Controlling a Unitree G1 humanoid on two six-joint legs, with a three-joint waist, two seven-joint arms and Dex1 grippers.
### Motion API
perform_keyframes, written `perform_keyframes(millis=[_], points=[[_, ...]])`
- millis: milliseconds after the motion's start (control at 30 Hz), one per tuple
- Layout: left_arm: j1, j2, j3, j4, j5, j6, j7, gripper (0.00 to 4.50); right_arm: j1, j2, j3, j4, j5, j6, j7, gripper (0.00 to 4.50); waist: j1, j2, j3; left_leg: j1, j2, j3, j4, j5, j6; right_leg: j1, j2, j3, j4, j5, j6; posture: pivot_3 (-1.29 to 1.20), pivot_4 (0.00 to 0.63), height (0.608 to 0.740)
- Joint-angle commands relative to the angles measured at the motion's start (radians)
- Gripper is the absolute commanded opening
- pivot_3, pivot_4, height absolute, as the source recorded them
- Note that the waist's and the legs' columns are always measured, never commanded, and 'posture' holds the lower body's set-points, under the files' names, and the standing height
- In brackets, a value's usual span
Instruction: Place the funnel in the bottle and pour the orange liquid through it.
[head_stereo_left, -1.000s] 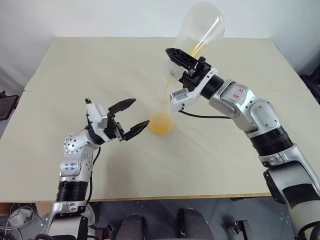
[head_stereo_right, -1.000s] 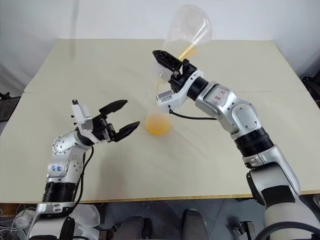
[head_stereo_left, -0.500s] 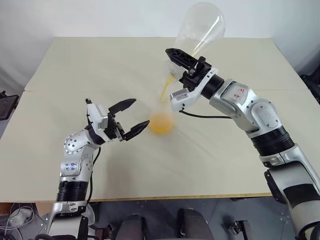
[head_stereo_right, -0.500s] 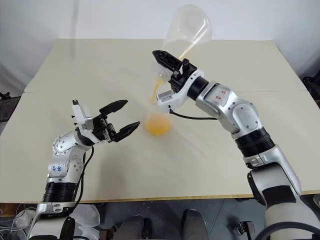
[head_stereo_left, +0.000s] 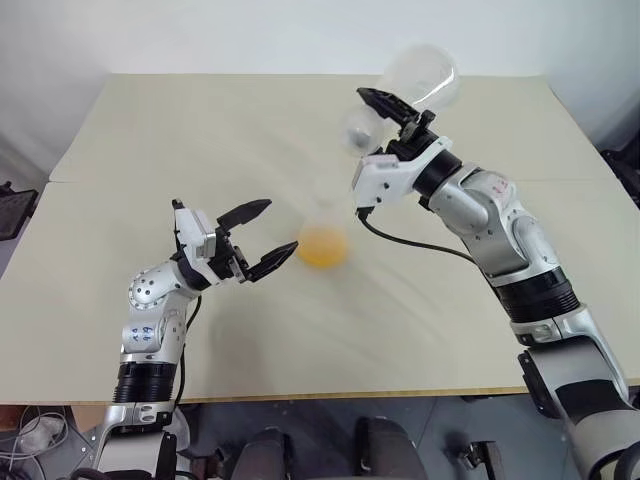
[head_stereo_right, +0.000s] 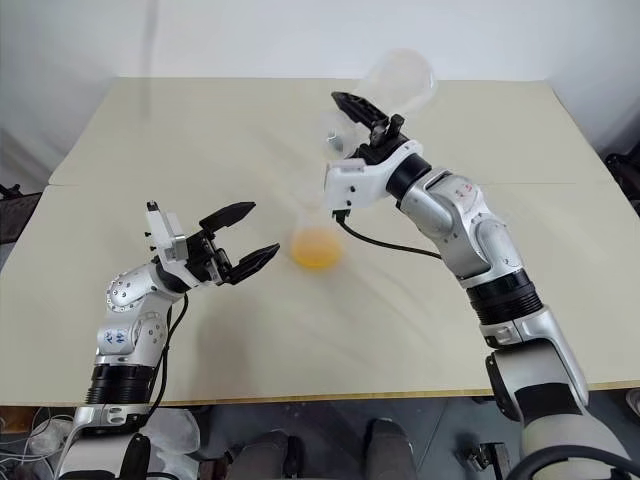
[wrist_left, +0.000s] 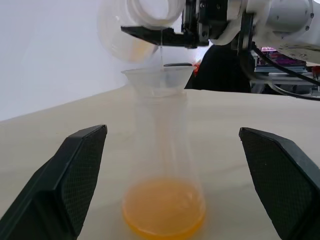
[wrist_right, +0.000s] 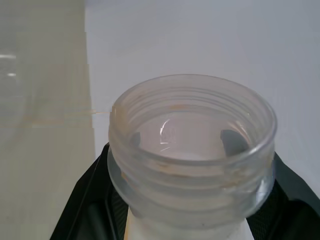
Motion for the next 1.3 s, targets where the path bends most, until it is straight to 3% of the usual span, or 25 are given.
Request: perform_keyframes(millis=[33,367,500,600,933,1133,1300], points=[[0.003,0.01,0.001,-0.042,-0.012,-0.001,-0.004,4.5,0.013,0.045,-0.132,-0.128,0.26,0.12,0.094,2.47,0.0,0.0,0.0,0.0,0.0,0.0,0.0,0.0,0.0,0.0,0.0,0.0,0.0,0.0,0.0,0.0,0.15,0.74],[0.016,0.038,0.009,-0.064,-0.022,0.037,-0.014,4.5,0.182,0.002,-0.559,-0.246,0.885,0.635,0.273,2.47,0.03,0.0,0.0,0.0,-0.001,0.001,0.001,0.0,0.0,0.002,0.0,-0.002,0.0,0.0,0.0,0.0,0.15,0.74],[0.027,0.051,0.013,-0.079,-0.033,0.063,-0.017,4.5,0.377,-0.073,-0.749,-0.231,0.916,0.633,0.252,2.47,0.037,0.0,0.0,-0.001,-0.001,0.003,0.0,0.0,0.0,0.002,0.0,-0.002,0.0,0.0,0.0,0.0,0.15,0.74],[0.028,0.06,0.015,-0.083,-0.039,0.075,-0.024,4.5,0.48,-0.09,-0.812,-0.227,0.94,0.592,0.259,2.47,0.042,0.0,0.0,0.0,-0.002,0.005,-0.001,0.0,0.0,0.002,0.0,-0.002,0.0,0.0,0.0,0.0,0.15,0.74],[0.005,0.08,0.018,-0.079,-0.046,0.105,-0.051,4.5,0.637,-0.037,-0.876,-0.191,1.019,0.528,0.24,2.47,0.03,0.0,0.0,0.003,0.0,0.012,-0.001,0.001,-0.001,0.002,0.0,0.002,-0.001,0.0,0.0,0.0,0.15,0.74],[-0.008,0.088,0.02,-0.068,-0.046,0.11,-0.065,4.5,0.685,-0.035,-0.887,-0.218,1.069,0.518,0.243,4.47,0.034,0.0,0.0,0.003,0.0,0.011,-0.001,0.001,-0.001,0.002,0.0,0.002,-0.001,0.0,0.0,0.0,0.15,0.74],[-0.016,0.091,0.022,-0.05,-0.044,0.107,-0.078,4.5,0.706,-0.051,-0.926,-0.274,1.139,0.533,0.233,4.47,0.034,0.0,0.0,0.003,0.0,0.011,-0.001,0.001,-0.001,0.002,0.0,0.002,-0.001,0.0,0.0,0.0,0.15,0.74]])
